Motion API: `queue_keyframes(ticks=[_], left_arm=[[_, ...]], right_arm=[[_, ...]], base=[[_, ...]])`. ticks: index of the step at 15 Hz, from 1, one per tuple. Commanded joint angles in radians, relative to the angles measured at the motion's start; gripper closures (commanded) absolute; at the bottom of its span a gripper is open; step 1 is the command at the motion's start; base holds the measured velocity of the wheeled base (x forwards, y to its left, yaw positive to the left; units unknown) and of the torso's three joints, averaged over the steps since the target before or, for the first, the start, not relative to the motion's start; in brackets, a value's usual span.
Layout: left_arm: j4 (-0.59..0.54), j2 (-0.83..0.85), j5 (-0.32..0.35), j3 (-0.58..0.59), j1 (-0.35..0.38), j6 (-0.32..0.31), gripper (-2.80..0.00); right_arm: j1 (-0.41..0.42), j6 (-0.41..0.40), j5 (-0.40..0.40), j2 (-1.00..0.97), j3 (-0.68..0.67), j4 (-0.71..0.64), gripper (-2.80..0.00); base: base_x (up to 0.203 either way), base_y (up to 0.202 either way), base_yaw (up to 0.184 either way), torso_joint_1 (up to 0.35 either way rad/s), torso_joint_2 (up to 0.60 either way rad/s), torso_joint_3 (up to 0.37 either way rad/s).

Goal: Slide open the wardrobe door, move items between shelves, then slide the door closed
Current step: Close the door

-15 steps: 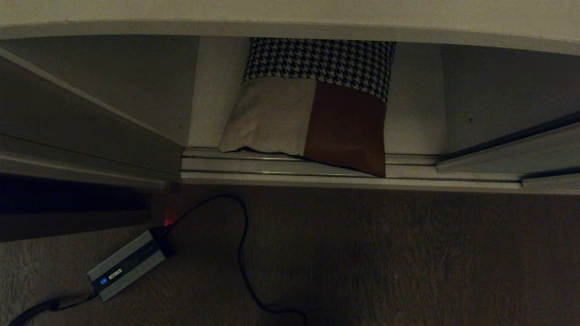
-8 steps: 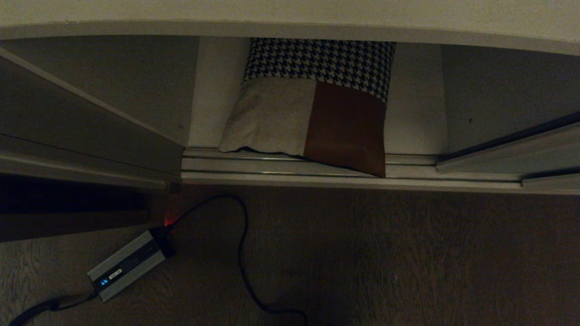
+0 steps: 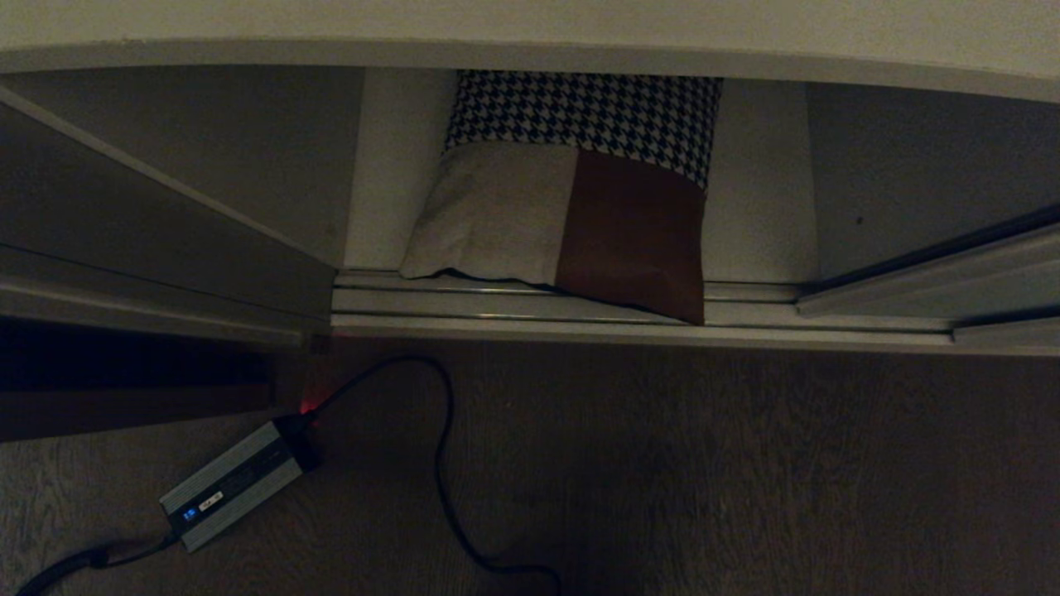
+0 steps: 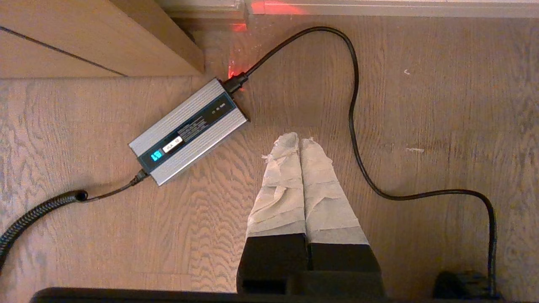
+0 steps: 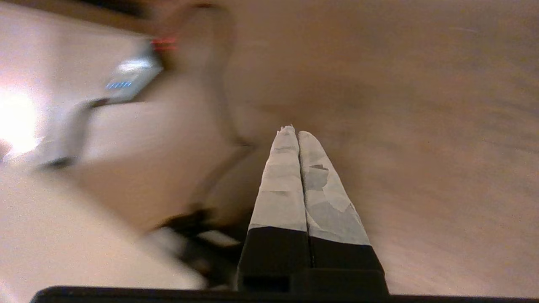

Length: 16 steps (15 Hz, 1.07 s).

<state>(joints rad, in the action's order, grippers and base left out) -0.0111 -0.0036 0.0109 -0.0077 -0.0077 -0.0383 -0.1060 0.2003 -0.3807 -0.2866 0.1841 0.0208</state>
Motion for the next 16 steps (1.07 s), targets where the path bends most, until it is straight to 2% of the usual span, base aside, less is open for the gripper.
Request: queue_keyframes(ticks=[1,3,5,6,8,14,16], left_arm=[[0.0,0.005,0.0,0.0,0.0,0.0,0.0],[0.0,0.004,-0.001,0.0,0.0,0.0,0.0],[0.0,0.005,0.0,0.0,0.0,0.0,0.0],[0.0,0.004,0.0,0.0,0.0,0.0,0.0],[0.0,0.005,0.0,0.0,0.0,0.0,0.0],[0.0,0.004,-0.001,0.0,0.0,0.0,0.0],[0.0,0.005,0.0,0.0,0.0,0.0,0.0]], right_arm=[[0.062,-0.022,0.039,0.015,-0.073,0.04,0.0],[0.108,-0.085,0.072,0.101,-0.176,0.108,0.0],[0.119,-0.122,0.192,0.187,-0.184,0.13,0.0],[0.119,-0.149,0.251,0.243,-0.186,0.115,0.0],[0.12,-0.197,0.37,0.285,-0.186,-0.034,0.0],[0.12,-0.221,0.378,0.284,-0.187,-0.024,0.0],[0.12,-0.254,0.372,0.284,-0.187,-0.026,0.0]], base=[[0.0,0.0,0.0,0.0,0.0,0.0],[0.0,0.0,0.0,0.0,0.0,0.0],[0.0,0.0,0.0,0.0,0.0,0.0],[0.0,0.0,0.0,0.0,0.0,0.0],[0.0,0.0,0.0,0.0,0.0,0.0],[0.0,0.0,0.0,0.0,0.0,0.0],[0.0,0.0,0.0,0.0,0.0,0.0]])
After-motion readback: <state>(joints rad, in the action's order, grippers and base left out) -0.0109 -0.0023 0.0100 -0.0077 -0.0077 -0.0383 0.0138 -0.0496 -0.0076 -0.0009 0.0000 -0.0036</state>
